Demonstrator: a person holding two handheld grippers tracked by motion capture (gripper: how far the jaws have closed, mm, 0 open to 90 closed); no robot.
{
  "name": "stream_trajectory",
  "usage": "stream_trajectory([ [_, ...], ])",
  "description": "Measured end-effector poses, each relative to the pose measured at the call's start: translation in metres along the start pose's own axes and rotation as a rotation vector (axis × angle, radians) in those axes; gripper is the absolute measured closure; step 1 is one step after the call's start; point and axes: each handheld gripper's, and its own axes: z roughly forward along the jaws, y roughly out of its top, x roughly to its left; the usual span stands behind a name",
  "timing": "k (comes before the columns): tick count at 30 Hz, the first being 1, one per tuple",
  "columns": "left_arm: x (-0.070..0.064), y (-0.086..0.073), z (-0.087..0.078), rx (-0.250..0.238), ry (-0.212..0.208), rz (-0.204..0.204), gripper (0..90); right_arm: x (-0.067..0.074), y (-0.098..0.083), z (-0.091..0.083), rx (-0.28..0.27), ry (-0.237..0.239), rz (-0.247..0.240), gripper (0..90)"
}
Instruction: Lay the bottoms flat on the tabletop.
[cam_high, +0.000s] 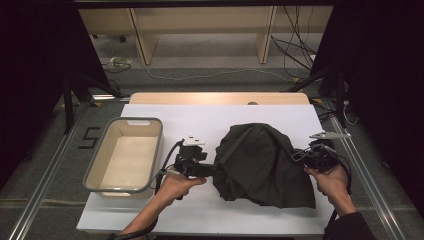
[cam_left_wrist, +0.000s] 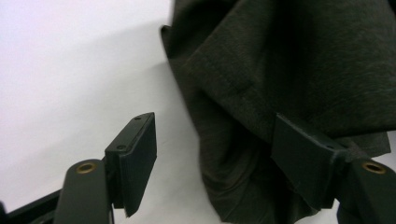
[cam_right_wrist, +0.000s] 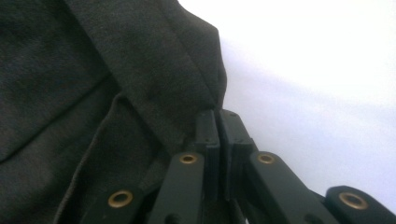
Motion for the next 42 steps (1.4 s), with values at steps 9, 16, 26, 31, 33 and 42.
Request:
stream_trajectory([
  [9,-0.02,0.0,0.013,-0.056,-0.08,0.051,61.4,0.009,0.012,-0.01,-0.06,0.012,0.016,49.5],
  [16,-0.04,-0.001,0.017,-0.066,-0.11,0.094,86.8,0.042,0.039,-0.027,-0.114,0.045,-0.002,32.6],
  [26,-0.076,-0.014,0.028,-0.007,-0.194,0.17,87.2,0.067,0.059,-0.035,-0.108,0.133,-0.003,27.5],
  [31,-0.084,-0.019,0.032,0.021,-0.218,0.191,86.9,0.07,0.062,-0.04,-0.107,0.139,-0.018,30.0],
  [33,-0.084,-0.021,0.032,0.027,-0.222,0.185,86.7,0.07,0.058,-0.033,-0.078,0.14,-0.025,32.0],
  [42,-0.078,-0.029,0.031,0.068,-0.239,0.183,75.4,0.069,0.037,-0.011,0.049,0.151,-0.074,78.1],
])
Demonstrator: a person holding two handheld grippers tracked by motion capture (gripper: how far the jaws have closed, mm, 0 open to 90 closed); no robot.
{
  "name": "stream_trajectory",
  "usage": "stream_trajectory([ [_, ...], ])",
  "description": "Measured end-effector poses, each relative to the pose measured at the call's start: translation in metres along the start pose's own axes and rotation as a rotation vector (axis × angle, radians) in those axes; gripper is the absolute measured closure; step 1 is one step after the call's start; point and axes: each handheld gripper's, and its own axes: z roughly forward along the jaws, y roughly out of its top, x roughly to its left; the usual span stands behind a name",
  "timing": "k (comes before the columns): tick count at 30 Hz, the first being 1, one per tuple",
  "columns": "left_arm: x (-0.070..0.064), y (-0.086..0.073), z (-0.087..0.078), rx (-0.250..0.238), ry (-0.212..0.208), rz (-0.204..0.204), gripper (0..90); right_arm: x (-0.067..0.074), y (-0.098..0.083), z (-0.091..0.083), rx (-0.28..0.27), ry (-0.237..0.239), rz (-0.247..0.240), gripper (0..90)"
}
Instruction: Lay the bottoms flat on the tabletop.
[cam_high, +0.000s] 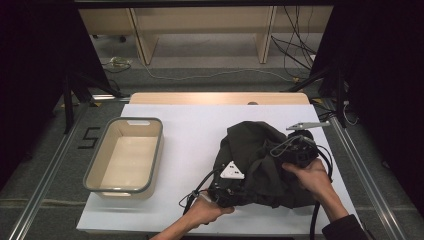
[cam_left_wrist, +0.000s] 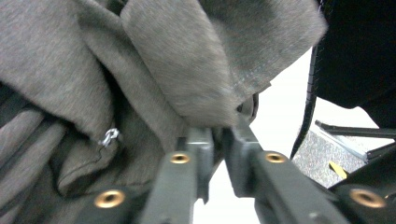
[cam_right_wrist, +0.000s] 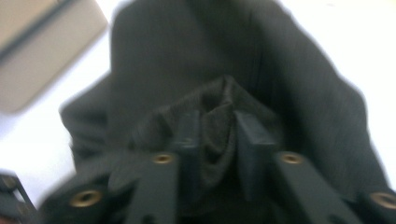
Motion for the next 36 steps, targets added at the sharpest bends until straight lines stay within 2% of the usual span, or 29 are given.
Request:
stream_trajectory([
  [3,0.01,0.0,-0.015,-0.004,0.014,-0.007,64.0,-0.004,-0.012,0.001,0.046,-0.003,-0.011,81.8],
  [5,0.018,-0.001,-0.028,-0.006,0.044,-0.019,51.6,-0.007,-0.021,0.001,0.068,-0.008,-0.012,82.4],
  [8,0.03,-0.003,-0.043,-0.035,0.094,-0.049,46.5,-0.01,-0.031,0.001,0.091,-0.012,-0.017,82.6],
  [9,0.036,-0.003,-0.047,-0.039,0.126,-0.058,45.1,-0.011,-0.033,0.001,0.099,-0.014,-0.017,82.6],
  [11,0.043,-0.004,-0.05,-0.045,0.159,-0.085,44.3,-0.012,-0.039,0.0,0.113,-0.022,-0.019,82.6],
  [12,0.045,-0.005,-0.05,-0.038,0.161,-0.091,43.7,-0.012,-0.041,0.0,0.116,-0.021,-0.021,82.6],
  [16,0.044,-0.006,-0.04,-0.015,0.17,-0.074,42.5,-0.011,-0.047,0.0,0.122,-0.017,-0.021,82.6],
  [23,0.039,-0.003,-0.011,0.029,0.168,-0.066,40.7,-0.009,-0.053,0.001,0.131,-0.007,-0.025,82.5],
  [26,0.041,-0.005,0.005,0.061,0.201,-0.085,40.4,-0.007,-0.056,0.002,0.142,0.003,-0.028,82.5],
  [28,0.043,-0.007,0.013,0.071,0.205,-0.087,43.4,-0.004,-0.058,0.003,0.147,0.007,-0.033,82.6],
  [31,0.044,-0.007,0.016,0.078,0.258,-0.048,64.7,0.001,-0.061,0.006,0.164,0.021,-0.046,82.7],
  [32,0.046,-0.005,0.014,0.067,0.264,-0.055,73.2,0.004,-0.062,0.008,0.172,0.026,-0.055,82.8],
  [33,0.049,-0.004,0.011,0.06,0.263,-0.069,77.5,0.007,-0.062,0.009,0.179,0.03,-0.065,82.7],
  [36,0.059,0.003,-0.002,0.033,0.279,-0.079,80.5,0.017,-0.063,0.013,0.191,0.057,-0.083,82.8],
])
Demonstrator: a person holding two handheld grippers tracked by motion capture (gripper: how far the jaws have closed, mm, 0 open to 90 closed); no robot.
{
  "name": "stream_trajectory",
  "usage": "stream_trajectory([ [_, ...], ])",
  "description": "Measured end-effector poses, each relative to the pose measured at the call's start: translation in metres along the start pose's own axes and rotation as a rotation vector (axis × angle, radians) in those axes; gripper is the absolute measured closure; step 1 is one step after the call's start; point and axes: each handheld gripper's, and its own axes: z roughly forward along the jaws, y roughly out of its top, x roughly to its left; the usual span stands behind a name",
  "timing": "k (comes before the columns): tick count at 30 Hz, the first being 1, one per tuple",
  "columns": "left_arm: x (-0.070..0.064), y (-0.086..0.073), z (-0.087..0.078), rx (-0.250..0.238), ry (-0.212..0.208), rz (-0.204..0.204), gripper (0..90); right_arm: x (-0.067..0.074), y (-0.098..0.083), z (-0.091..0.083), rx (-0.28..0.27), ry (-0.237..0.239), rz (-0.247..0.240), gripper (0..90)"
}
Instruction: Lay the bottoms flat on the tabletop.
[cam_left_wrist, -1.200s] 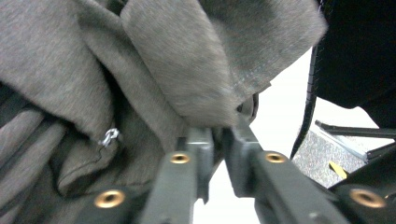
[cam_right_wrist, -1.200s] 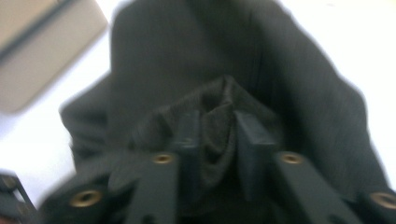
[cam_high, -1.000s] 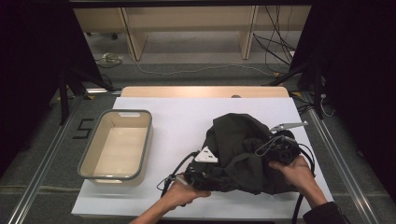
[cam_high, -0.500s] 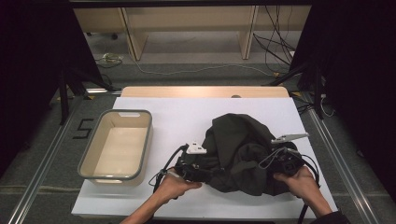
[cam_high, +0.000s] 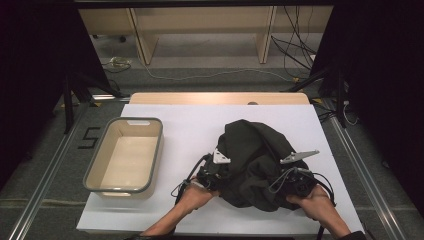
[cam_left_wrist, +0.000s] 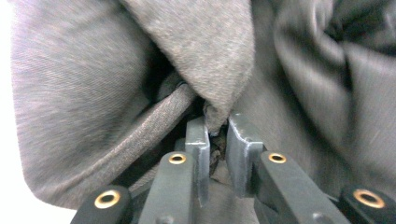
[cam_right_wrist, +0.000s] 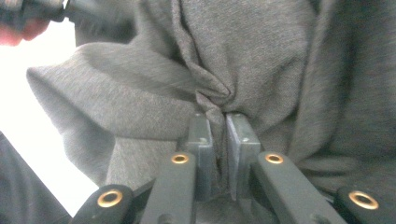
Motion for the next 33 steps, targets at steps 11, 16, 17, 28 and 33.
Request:
stream_trajectory([
  [11,0.059,0.037,-0.04,-0.161,0.064,-0.13,81.1,0.055,0.017,0.024,0.014,0.181,-0.069,83.4],
  [16,0.078,0.037,-0.04,-0.159,0.067,-0.21,78.0,0.088,0.031,0.039,0.011,0.249,-0.119,83.4],
  [17,0.079,0.034,-0.039,-0.146,0.066,-0.209,75.8,0.094,0.033,0.042,0.019,0.248,-0.133,83.3],
  [28,0.065,0.008,-0.068,-0.072,0.111,-0.222,38.5,0.078,0.047,0.019,-0.066,0.21,-0.114,43.0],
  [33,0.055,-0.006,-0.069,-0.034,0.106,-0.232,34.9,0.055,0.06,-0.004,-0.163,0.129,-0.083,39.1],
])
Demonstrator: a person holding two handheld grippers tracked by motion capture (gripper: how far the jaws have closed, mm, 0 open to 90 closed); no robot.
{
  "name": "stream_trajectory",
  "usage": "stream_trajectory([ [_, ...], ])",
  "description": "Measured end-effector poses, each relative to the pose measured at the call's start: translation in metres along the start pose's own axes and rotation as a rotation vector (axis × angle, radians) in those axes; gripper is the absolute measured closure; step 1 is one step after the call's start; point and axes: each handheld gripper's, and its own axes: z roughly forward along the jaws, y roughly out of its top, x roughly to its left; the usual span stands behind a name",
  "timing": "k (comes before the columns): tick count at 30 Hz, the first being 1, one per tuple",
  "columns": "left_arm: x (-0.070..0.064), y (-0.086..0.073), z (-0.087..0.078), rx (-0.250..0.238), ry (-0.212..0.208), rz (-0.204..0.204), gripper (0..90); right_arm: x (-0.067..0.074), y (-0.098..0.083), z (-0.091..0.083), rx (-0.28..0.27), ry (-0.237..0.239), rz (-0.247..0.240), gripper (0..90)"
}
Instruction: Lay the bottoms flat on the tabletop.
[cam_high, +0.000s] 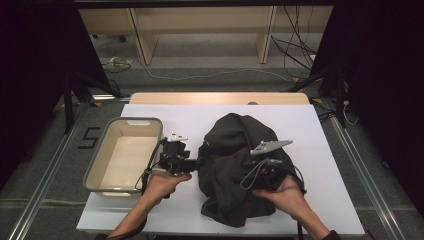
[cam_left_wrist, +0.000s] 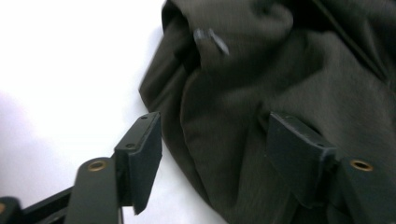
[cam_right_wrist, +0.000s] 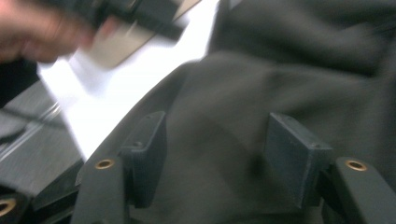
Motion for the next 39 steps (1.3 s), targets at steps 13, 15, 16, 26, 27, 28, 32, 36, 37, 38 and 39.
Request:
stream_trajectory([
  [13,-0.009,-0.025,-0.001,0.049,-0.007,0.009,26.5,-0.073,0.026,-0.003,-0.031,-0.223,0.102,32.0],
  [15,-0.01,-0.027,0.0,0.057,-0.007,0.014,26.1,-0.079,0.027,0.004,-0.008,-0.244,0.101,30.6],
  [16,-0.01,-0.028,0.001,0.061,-0.007,0.013,25.9,-0.082,0.028,0.008,-0.002,-0.252,0.106,29.8],
  [26,-0.01,-0.031,0.006,0.072,-0.006,0.01,24.2,-0.109,0.031,0.037,0.078,-0.293,0.147,54.8],
  [27,-0.009,-0.032,0.006,0.075,-0.006,0.012,24.1,-0.11,0.029,0.038,0.09,-0.308,0.143,68.2],
  [28,-0.009,-0.032,0.006,0.073,-0.007,0.01,24.0,-0.111,0.027,0.038,0.097,-0.31,0.137,76.8],
  [32,-0.009,-0.031,0.005,0.065,-0.008,0.009,24.1,-0.114,0.02,0.024,0.099,-0.347,0.117,85.9],
  [36,-0.007,-0.03,0.003,0.055,-0.006,0.007,24.0,-0.125,0.003,-0.003,0.093,-0.412,0.134,86.2],
  [37,-0.007,-0.029,0.002,0.05,-0.006,0.002,24.0,-0.13,-0.003,-0.01,0.09,-0.423,0.148,86.2],
  [38,-0.007,-0.029,0.001,0.05,-0.007,0.004,24.0,-0.135,-0.009,-0.016,0.089,-0.433,0.167,86.3],
  [39,-0.006,-0.028,0.0,0.043,-0.004,0.004,23.9,-0.139,-0.015,-0.023,0.086,-0.44,0.181,86.3],
])
